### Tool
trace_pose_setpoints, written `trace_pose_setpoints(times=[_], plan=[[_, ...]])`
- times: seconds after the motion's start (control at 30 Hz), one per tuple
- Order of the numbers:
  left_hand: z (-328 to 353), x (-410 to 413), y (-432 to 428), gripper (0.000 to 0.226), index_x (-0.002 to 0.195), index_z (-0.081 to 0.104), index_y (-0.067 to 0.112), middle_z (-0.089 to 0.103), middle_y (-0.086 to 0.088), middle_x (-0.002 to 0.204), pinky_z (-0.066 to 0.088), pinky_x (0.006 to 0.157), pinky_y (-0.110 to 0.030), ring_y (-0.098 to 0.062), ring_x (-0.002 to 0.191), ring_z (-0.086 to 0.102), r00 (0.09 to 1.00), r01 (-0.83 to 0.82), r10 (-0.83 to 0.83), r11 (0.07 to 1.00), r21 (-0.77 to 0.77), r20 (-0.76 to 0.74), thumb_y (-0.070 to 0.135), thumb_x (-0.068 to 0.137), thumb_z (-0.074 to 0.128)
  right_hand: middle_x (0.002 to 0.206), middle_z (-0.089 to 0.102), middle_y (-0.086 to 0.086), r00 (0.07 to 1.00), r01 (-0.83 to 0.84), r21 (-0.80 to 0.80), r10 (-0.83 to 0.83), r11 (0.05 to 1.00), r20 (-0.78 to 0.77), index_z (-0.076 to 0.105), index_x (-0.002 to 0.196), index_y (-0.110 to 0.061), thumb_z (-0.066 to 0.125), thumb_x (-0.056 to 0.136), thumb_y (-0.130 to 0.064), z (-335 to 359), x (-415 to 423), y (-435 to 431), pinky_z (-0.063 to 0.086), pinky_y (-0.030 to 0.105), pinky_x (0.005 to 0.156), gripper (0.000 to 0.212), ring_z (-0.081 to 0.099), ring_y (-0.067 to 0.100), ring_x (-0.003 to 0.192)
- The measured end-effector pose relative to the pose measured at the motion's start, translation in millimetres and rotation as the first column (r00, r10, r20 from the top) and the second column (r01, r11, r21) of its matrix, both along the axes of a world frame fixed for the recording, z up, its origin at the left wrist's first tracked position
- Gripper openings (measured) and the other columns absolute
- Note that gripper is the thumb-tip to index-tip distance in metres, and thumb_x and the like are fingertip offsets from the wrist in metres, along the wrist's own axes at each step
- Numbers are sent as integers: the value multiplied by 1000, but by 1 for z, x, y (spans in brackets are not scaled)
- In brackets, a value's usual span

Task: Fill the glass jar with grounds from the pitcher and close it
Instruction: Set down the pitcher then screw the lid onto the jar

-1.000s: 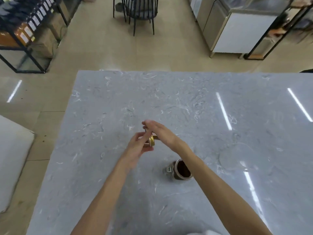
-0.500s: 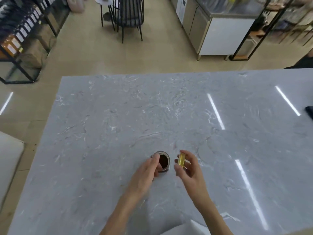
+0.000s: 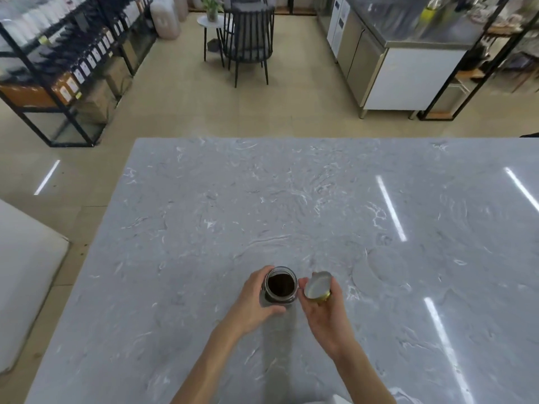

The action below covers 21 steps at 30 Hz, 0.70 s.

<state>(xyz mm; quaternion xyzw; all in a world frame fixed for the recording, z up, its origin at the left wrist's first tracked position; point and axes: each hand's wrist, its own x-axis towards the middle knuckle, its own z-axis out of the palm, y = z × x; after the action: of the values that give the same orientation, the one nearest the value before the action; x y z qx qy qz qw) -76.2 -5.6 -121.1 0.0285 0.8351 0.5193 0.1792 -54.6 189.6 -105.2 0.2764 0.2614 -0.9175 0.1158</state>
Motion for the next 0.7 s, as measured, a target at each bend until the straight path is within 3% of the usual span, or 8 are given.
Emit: trace_pose_setpoints(times=[0.03, 0.1, 0.17, 0.23, 0.33, 0.4, 0.5, 0.7], plan=[[0, -1, 0, 90, 139, 39, 45, 45, 14, 139, 36, 114, -28, -3, 133, 43, 1000, -5, 5, 1000, 0, -16, 37, 67, 92, 116, 66, 18, 993, -94, 175, 104, 980, -47, 64, 117, -2, 67, 89, -39, 9, -6, 2, 54, 36, 95, 46, 65, 26, 112], [-4, -4, 3, 79, 132, 47, 48, 52, 16, 131, 43, 107, -26, -1, 125, 49, 997, -26, 24, 999, -30, -70, 51, 65, 90, 112, 71, 10, 951, -234, 530, 305, 815, -49, 64, 122, -7, 72, 87, -35, 27, -18, 2, 54, 36, 95, 45, 67, 23, 108], [-10, -5, 6, 81, 132, 50, 41, 55, 12, 129, 47, 103, -33, -8, 121, 52, 995, -46, 40, 997, -61, -95, 54, 63, 90, 103, 74, -1, 916, -267, 767, 400, 584, 15, 68, 118, -19, 77, 83, -36, 41, -26, -2, 57, 31, 89, 40, 70, 17, 101], [-13, -6, 8, 84, 133, 47, 43, 52, 14, 131, 49, 103, -33, -8, 121, 51, 996, -34, 26, 995, -96, -83, 59, 62, 88, 102, 70, -15, 851, -227, 942, 521, 246, 70, 65, 117, -30, 78, 77, -47, 54, -30, -10, 54, 19, 82, 46, 67, 6, 97], [-16, -9, 8, 85, 131, 46, 44, 49, 18, 130, 50, 101, -33, -7, 120, 49, 999, -11, 6, 992, -130, -34, 61, 59, 87, 118, 55, -19, 667, -59, 965, 709, -257, 230, 52, 131, -31, 76, 72, -54, 60, -32, -22, 43, 10, 81, 67, 57, 3, 101], [-18, -11, 7, 85, 131, 46, 42, 48, 18, 129, 49, 98, -29, -8, 121, 47, 999, -4, 0, 990, -140, -35, 61, 58, 85, 125, 54, -8, 583, 111, 889, 754, -443, 303, 50, 133, -23, 77, 76, -46, 60, -35, -28, 50, 19, 79, 67, 60, 13, 101], [-18, -13, 7, 82, 130, 49, 37, 54, 13, 130, 50, 99, -34, -11, 121, 48, 999, 13, -21, 987, -160, -47, 59, 59, 84, 118, 56, -1, 497, 227, 816, 784, -531, 372, 51, 129, -19, 74, 79, -43, 63, -43, -33, 53, 30, 71, 60, 63, 21, 91], [-18, -10, 1, 91, 140, 45, 33, 52, 11, 135, 48, 104, -41, -14, 125, 49, 999, 16, -21, 995, -103, -43, 42, 63, 92, 112, 58, -2, 287, 265, 779, 817, -569, 499, 49, 131, -20, 74, 79, -41, 66, -65, -32, 53, 34, 76, 62, 62, 21, 91]])
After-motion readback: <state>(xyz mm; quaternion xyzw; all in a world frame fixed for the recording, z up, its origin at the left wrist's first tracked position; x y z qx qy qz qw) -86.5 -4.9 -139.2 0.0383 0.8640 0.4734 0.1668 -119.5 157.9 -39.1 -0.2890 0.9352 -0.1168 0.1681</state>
